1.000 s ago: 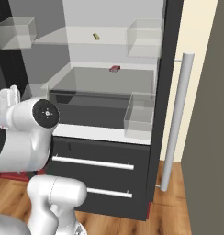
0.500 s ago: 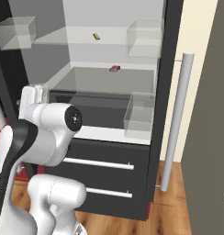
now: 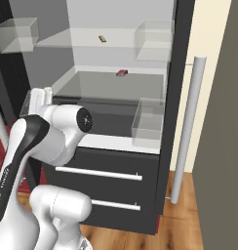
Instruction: Retrieve the butter from the fridge and place it on a plate on the dining table. Then retrieve the butter knife by the fridge and place it near the plate.
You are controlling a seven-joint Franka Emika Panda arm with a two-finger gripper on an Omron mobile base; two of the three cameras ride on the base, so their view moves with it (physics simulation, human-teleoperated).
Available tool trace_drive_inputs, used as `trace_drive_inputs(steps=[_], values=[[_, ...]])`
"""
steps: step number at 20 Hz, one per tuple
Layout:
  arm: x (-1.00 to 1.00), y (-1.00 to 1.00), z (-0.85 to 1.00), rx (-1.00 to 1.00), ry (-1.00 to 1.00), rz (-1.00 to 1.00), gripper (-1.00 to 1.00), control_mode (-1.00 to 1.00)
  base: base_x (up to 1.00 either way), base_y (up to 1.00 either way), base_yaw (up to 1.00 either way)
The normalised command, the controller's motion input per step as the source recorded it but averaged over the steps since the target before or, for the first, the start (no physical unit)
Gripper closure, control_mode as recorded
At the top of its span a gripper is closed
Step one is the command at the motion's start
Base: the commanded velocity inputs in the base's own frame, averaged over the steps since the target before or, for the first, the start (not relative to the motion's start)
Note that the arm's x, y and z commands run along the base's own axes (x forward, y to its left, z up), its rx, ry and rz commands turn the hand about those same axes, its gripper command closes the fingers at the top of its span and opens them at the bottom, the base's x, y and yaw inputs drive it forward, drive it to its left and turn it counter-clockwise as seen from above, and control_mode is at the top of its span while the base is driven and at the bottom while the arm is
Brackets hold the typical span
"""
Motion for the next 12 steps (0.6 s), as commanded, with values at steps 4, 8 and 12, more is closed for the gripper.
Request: trace_drive_inputs(steps=[4,8,12], values=[[0.38,0.16,0.00,0.00,0.00,0.02,-1.00,-1.00,0.00,0.00,0.00],[0.59,0.11,0.00,0.02,0.01,0.00,-1.00,-1.00,0.00,0.00,0.00],[0.31,0.22,0.00,0.00,0.00,0.00,-1.00,-1.00,0.00,0.00,0.00]])
